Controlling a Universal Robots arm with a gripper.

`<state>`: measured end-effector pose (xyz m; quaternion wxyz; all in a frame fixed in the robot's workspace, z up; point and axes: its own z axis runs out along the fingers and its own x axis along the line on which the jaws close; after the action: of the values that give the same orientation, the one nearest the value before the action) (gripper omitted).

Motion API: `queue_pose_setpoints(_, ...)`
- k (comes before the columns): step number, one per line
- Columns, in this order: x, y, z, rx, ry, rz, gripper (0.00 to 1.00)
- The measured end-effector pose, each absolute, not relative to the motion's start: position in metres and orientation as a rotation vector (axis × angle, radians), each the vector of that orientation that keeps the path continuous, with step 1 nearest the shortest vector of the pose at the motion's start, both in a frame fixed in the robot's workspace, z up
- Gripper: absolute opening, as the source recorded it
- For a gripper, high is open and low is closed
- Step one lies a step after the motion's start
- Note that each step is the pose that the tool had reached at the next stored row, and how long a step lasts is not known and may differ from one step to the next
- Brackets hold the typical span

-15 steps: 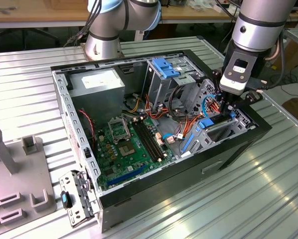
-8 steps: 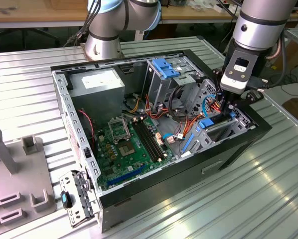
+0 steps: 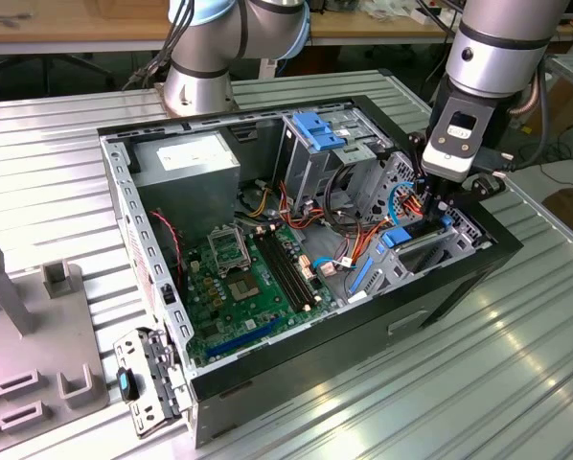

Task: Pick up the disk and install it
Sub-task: 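Insert the first disk wire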

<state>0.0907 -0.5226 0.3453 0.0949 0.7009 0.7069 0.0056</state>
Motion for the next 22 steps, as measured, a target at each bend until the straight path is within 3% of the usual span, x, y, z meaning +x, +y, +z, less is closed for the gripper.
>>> queue_pose_setpoints(16,0.0917,-0.5243,0.3445,2.105,2.082,0.028,0.16)
queue_pose_setpoints(22,0.0927,-0.5296,0.3444,2.136,2.093,0.072,0.16)
